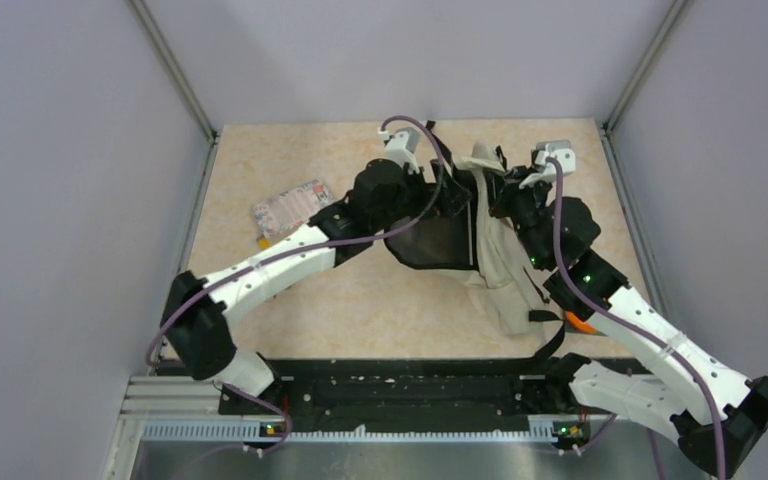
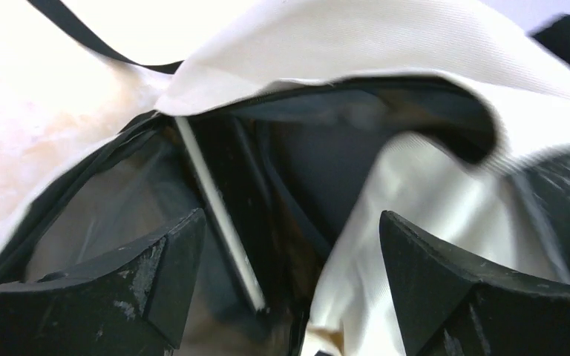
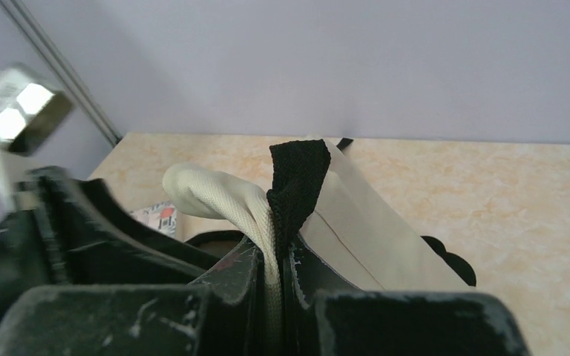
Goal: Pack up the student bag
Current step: Place the book in the student bag, then adjust the student bag at the center of the board.
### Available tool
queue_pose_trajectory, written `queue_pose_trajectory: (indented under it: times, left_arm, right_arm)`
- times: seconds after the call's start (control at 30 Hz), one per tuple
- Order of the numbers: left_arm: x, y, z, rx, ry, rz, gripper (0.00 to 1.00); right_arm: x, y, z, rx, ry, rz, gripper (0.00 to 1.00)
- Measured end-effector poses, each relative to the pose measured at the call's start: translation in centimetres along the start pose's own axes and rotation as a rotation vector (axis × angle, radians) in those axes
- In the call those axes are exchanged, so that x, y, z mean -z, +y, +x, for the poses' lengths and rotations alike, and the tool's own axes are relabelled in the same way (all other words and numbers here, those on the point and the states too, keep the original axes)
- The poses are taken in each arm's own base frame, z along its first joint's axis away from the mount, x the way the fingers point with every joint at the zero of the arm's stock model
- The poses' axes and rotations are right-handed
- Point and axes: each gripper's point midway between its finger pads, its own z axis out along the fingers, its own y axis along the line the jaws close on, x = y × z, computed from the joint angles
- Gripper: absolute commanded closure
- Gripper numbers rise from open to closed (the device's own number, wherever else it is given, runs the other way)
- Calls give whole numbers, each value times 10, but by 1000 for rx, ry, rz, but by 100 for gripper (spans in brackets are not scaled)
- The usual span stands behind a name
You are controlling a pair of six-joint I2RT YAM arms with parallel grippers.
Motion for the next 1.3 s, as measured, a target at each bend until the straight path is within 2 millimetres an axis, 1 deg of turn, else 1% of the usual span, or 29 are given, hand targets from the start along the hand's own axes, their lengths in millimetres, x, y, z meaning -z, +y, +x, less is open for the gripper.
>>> queue_pose_trajectory:
  times: [0.13,0.17,0.2,0.27,0.33,0.37,0.43,0.57,0.6,0.63,0.67,0.7,0.73,0.77,0.8,0.83,0.9,0.97,1.0,1.03,1.07,1.1,1.17,1.2,1.23,1.3]
  left_arm:
    - [50,-4,-16,-57,-33,-25,6]
    - [66,-3,-19,-70,-47,-36,4]
    - [77,-1,-21,-78,-55,-45,3]
    - [100,6,-22,-82,-83,-71,3]
    - [119,22,-18,-80,-100,-121,2]
    - [126,32,-15,-77,-102,-151,2]
    - [134,51,-6,-72,-98,-212,2]
    - [135,88,19,-49,-52,-314,3]
    - [134,94,25,-41,-39,-329,5]
    - [132,99,29,-35,-26,-341,12]
    - [129,103,34,-28,-14,-351,27]
    - [125,108,39,-20,1,-361,44]
    - [122,111,43,-9,14,-368,70]
    - [119,114,46,3,23,-375,86]
    - [115,117,50,10,38,-380,96]
    - [112,120,54,11,50,-388,100]
    - [109,122,57,0,68,-390,100]
    - [106,111,46,-28,69,-369,100]
    - [103,96,30,-50,57,-338,100]
    - [99,78,13,-65,35,-298,100]
    - [94,57,-9,-84,3,-250,100]
    - [90,30,-33,-105,-27,-186,100]
    - [87,-12,-64,-143,-60,-78,100]
    - [87,-28,-75,-159,-72,-35,100]
    - [87,-40,-84,-177,-83,-2,100]
    - [87,-52,-97,-200,-102,35,100]
  right_arm:
    - [0,-2,1,1,-2,11,100]
    - [0,-2,1,1,-2,12,100]
    - [0,-3,2,1,-3,12,100]
    - [0,-3,2,1,-4,13,100]
    - [0,-3,2,0,-6,13,100]
    - [0,-3,2,0,-6,13,100]
    - [0,-3,2,0,-6,12,100]
    - [-1,-2,3,-1,-6,9,100]
    - [-1,-2,3,-1,-6,9,100]
    - [-1,-2,3,-1,-6,8,100]
    - [-1,-2,3,-1,-6,8,100]
    - [0,-2,3,-1,-6,6,100]
    - [0,-2,3,-1,-6,6,100]
    - [0,-1,3,-1,-6,6,100]
    - [0,-1,3,-1,-5,5,100]
    - [0,-1,3,0,-5,5,100]
    - [0,-1,4,4,-1,2,100]
    - [1,0,5,16,11,-4,100]
    - [2,0,4,23,19,-7,100]
    - [2,0,3,33,25,-9,100]
    - [3,0,0,39,24,-9,100]
    - [4,0,-3,46,23,-9,100]
    - [7,-1,-20,46,-8,-9,100]
    - [10,-1,-30,45,-29,-7,100]
    - [13,-3,-38,44,-47,-3,100]
    - [21,-7,-48,45,-68,7,100]
